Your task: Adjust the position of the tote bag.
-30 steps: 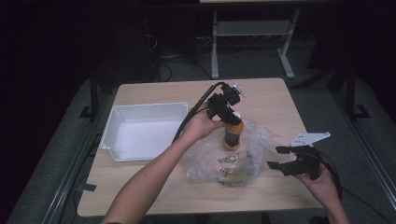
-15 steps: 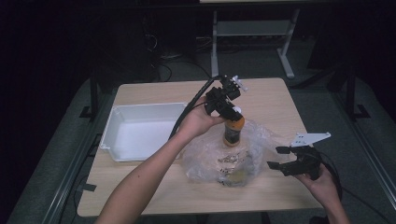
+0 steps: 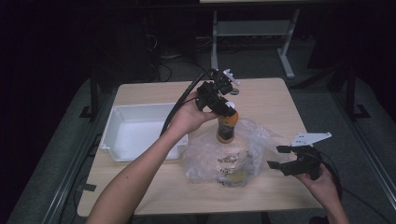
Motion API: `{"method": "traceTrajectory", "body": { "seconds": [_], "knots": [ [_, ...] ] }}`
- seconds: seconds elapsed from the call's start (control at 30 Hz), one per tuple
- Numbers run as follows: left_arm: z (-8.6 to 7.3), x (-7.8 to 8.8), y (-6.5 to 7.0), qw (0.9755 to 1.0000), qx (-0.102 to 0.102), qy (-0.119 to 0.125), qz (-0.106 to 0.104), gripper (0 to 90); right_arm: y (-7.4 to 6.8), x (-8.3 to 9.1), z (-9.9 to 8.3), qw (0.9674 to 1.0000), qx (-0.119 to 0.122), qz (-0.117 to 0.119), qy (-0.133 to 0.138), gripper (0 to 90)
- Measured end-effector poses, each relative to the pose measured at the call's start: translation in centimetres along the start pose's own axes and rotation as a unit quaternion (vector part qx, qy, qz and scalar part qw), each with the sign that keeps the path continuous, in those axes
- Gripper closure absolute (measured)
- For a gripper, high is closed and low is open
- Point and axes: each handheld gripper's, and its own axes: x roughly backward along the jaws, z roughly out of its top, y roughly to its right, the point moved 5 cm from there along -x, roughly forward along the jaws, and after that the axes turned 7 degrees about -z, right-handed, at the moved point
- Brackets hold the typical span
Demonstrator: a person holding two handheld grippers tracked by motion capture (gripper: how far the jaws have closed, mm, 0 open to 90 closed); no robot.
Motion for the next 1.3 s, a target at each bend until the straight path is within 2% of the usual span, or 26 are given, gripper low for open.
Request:
{"method": "traceTrajectory", "body": {
  "seconds": [0.37, 0.8, 0.9, 1.03, 1.3],
  "knots": [
    [-0.6, 1.1, -0.3, 1.0, 0.0, -0.005, 0.006, 59.4, 0.1, 0.2, 0.1, 1.0, -0.004, -0.002, 0.007, 24.5],
    [-1.5, 3.3, -0.4, 0.9999, 0.006, 0.007, 0.014, 59.4, 0.1, 0.2, 0.1, 1.0, -0.005, -0.005, 0.005, 23.6],
    [-1.7, 3.7, -0.5, 0.9999, 0.003, 0.003, 0.016, 59.4, 0.1, 0.2, 0.1, 1.0, -0.006, -0.006, 0.004, 23.5],
    [-2.2, 4.5, -0.7, 0.9998, 0.015, 0.004, 0.008, 59.4, 0.0, 0.1, 0.1, 1.0, -0.005, -0.006, 0.002, 23.5],
    [-2.4, 6.1, -0.8, 0.9996, 0.015, 0.007, 0.023, 59.4, -0.1, 0.0, 0.1, 1.0, -0.005, -0.005, 0.001, 23.5]
  ]
}}
